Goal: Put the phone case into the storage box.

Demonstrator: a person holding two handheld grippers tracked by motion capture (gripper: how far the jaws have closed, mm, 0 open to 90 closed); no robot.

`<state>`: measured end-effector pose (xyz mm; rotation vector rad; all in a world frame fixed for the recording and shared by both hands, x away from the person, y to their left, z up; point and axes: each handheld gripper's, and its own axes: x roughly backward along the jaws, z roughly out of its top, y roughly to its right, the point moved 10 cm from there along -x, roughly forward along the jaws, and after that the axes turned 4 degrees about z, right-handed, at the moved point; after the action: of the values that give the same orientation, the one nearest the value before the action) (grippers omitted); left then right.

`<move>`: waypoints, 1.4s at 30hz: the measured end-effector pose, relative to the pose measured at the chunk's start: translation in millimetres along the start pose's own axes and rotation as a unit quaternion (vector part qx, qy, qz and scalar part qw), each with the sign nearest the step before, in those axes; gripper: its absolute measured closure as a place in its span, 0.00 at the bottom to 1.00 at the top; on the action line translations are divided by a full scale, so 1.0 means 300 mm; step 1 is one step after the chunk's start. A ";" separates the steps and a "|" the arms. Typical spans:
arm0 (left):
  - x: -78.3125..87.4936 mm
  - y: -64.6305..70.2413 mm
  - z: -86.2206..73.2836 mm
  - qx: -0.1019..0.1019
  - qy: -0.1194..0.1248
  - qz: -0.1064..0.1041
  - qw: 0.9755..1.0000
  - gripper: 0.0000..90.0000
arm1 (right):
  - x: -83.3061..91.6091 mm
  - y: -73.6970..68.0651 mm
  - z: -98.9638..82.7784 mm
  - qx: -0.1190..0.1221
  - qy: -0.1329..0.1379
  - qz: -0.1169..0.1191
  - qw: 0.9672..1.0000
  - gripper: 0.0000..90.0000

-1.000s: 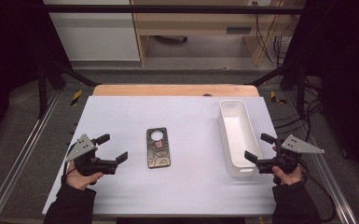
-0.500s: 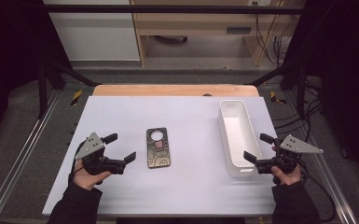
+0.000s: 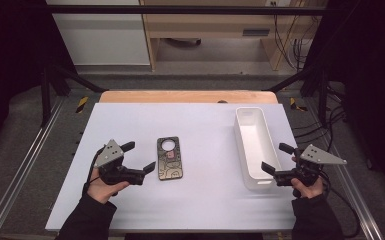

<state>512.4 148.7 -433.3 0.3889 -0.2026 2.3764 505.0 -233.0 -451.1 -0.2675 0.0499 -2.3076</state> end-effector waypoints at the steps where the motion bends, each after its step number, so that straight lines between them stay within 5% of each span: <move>1: -0.004 0.004 0.004 0.000 -0.002 -0.002 1.000 0.00 | 0.000 -0.001 0.000 0.000 0.000 0.001 1.000 0.00; 18: -0.110 0.082 0.017 -0.019 -0.046 -0.022 0.999 0.00 | -0.005 -0.004 -0.003 0.001 -0.004 0.002 1.000 0.00; 30: -0.202 0.123 0.000 -0.040 -0.075 -0.018 0.996 0.04 | -0.004 -0.005 -0.002 0.001 -0.003 0.003 1.000 0.00; 42: -0.287 0.131 -0.036 -0.023 -0.101 -0.010 0.995 0.20 | -0.005 -0.005 -0.002 0.001 -0.003 0.004 1.000 0.00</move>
<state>543.9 68.3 -473.6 0.6082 -0.3446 2.3070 504.8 -230.9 -451.8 -0.2738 0.0459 -2.2984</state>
